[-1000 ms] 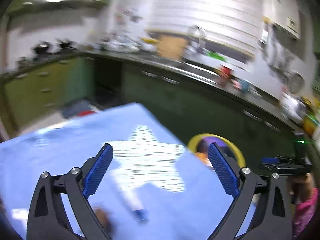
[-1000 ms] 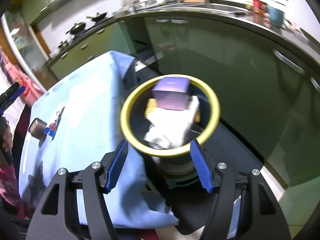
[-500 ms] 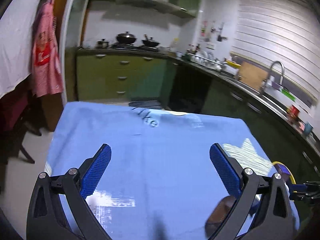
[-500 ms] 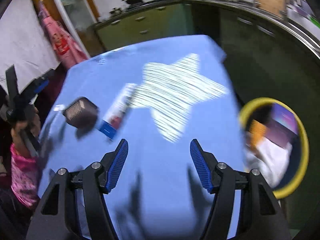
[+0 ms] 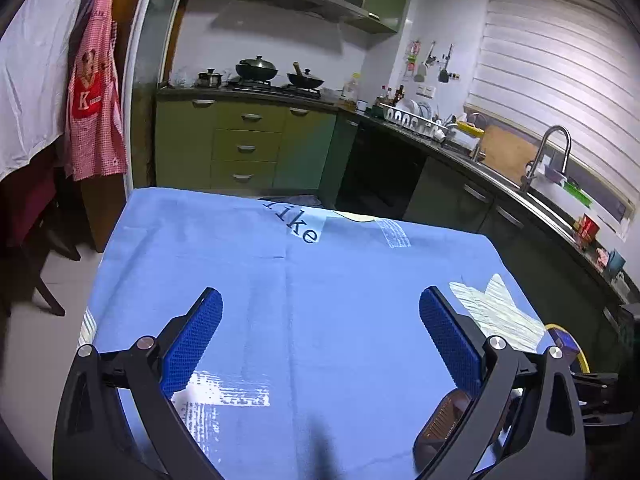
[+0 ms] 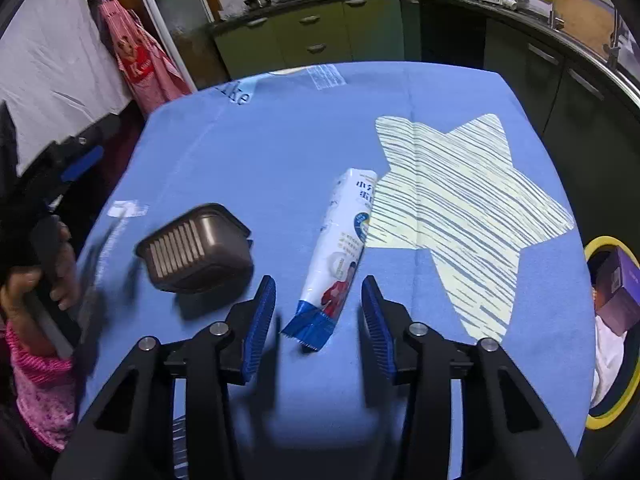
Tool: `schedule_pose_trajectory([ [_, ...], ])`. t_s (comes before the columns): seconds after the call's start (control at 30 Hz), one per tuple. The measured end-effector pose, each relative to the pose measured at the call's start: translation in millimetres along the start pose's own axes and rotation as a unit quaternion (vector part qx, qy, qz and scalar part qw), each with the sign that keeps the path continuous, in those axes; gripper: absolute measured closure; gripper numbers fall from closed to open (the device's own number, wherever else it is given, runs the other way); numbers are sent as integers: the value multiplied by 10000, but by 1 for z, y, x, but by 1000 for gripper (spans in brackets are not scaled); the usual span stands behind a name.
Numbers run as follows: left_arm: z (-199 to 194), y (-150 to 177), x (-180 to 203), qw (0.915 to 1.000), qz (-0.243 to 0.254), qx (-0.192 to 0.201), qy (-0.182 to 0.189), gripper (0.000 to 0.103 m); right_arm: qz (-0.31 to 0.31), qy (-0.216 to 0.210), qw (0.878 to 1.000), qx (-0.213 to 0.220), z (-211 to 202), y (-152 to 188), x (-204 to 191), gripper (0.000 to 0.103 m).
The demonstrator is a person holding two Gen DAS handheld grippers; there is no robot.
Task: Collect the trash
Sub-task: 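Reach the right gripper to the white tube and grasp it, then carry the white tube over the bin and release it with the right gripper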
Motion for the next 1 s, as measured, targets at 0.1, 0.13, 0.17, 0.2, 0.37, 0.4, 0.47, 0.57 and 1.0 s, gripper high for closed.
schedule_pose_trajectory([
  [0.1, -3, -1, 9, 10000, 48, 15, 26, 6, -11, 77, 10000, -52, 7, 1, -1, 65],
  [0.13, -3, -1, 11, 10000, 54, 13, 35, 6, -27, 105, 9999, -63, 8, 2, -1, 68],
  [0.17, -3, -1, 12, 10000, 57, 13, 36, 6, -24, 107, 9999, -71, 9, 2, 0, 73],
  [0.2, -3, -1, 13, 10000, 62, 7, 38, 6, -20, 104, 9999, -87, 11, 2, 0, 73],
  [0.37, -4, -2, 14, 10000, 67, -8, 32, 6, 37, 106, 9999, -66, 10, 2, 6, 87],
  [0.4, -4, -2, 13, 10000, 66, -4, 28, 6, 44, 99, 9999, -58, 9, 2, 6, 87],
  [0.47, -4, -1, 14, 10000, 78, -8, 22, 6, 65, 52, 10000, -16, 4, 3, 8, 87],
  [0.57, -3, 0, 14, 9999, 102, -14, 11, 6, 140, -12, 9999, 78, -7, 6, 13, 87],
  [1.0, 0, 1, 18, 9998, 171, -76, 21, 6, 702, -45, 9950, 704, -95, 33, 70, 87],
])
Point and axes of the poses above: each gripper's, at about its wrist camera, not at the fingertips, and z roughly the way its jaws point, x to its right, y to its underside, the point moved 1 cm from there along z, roughly the way its jaws point, and after that the axes turned 6 degrees about z, right-handed, at the moved point
